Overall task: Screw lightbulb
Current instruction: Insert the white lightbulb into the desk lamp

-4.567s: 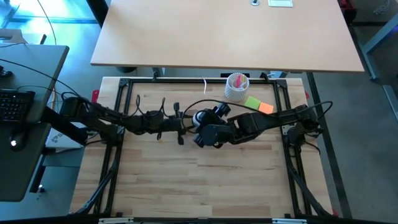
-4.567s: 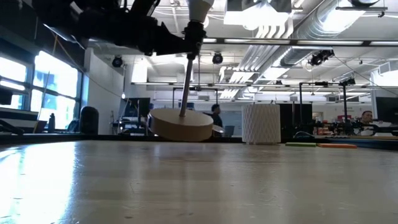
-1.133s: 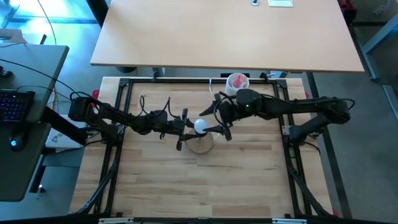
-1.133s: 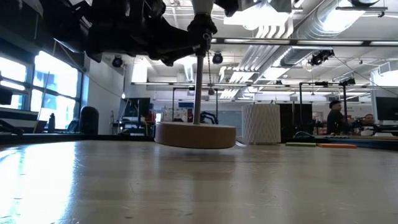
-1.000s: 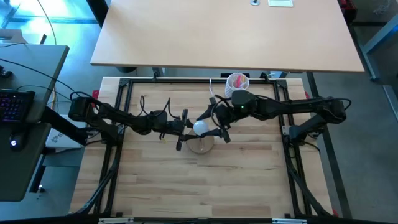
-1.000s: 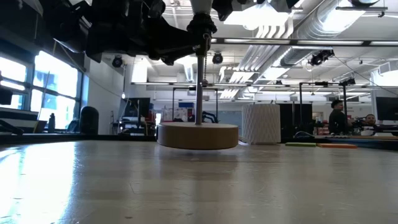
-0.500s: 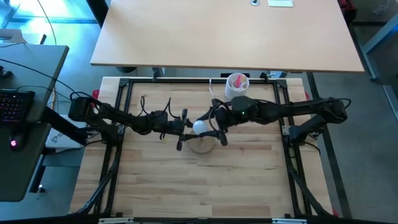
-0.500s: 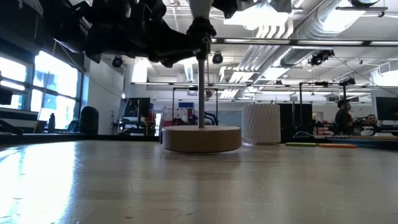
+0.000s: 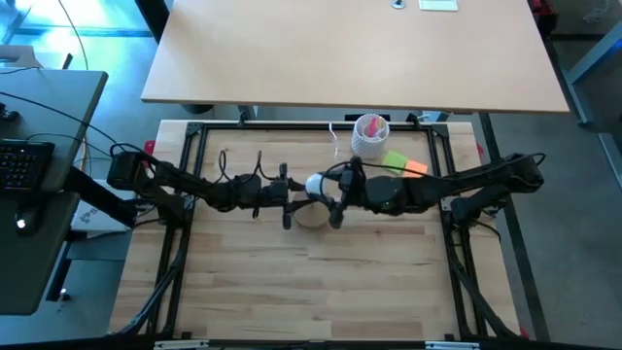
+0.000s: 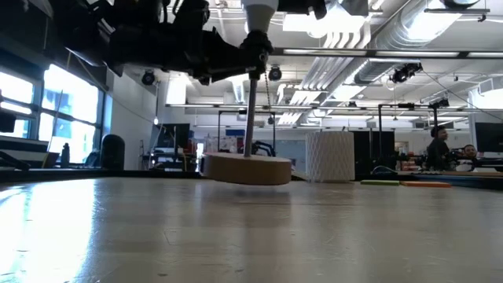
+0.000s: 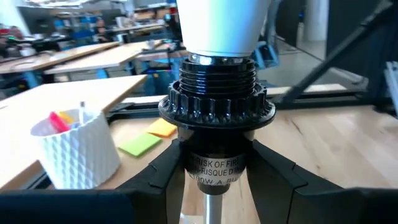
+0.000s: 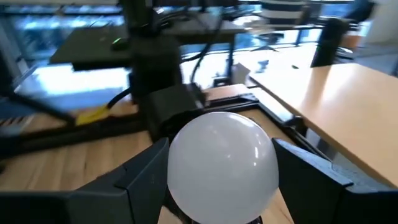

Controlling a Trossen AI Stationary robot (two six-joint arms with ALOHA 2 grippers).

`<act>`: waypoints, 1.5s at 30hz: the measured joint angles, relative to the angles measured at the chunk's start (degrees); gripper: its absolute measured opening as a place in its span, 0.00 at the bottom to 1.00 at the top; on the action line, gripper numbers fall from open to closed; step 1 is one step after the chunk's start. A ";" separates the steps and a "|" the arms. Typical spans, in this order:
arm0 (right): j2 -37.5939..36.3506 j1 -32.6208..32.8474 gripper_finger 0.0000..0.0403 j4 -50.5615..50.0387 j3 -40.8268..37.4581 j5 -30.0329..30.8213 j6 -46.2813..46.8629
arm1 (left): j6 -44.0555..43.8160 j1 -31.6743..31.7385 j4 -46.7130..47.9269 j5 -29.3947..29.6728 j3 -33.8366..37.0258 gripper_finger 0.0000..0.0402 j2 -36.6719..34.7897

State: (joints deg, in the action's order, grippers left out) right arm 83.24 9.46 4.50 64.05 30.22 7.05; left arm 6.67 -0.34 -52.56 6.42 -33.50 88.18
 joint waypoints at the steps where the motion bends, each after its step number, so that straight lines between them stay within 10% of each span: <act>1: 0.03 0.19 0.64 0.37 0.00 1.17 1.12 | -0.10 -0.22 -0.21 0.90 0.00 0.33 0.00; 33: -0.30 -2.01 0.74 6.21 -0.15 -3.26 -8.30 | 0.82 -0.85 0.32 3.08 -0.20 0.33 -0.07; 45: -11.92 -2.26 0.75 -2.26 -0.04 -17.44 -17.49 | 1.58 -0.96 0.42 -7.67 -0.17 0.33 -0.07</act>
State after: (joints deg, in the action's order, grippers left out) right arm 71.32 7.20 2.23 64.01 12.78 -10.44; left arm 8.25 -1.30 -52.14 -1.24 -33.67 88.12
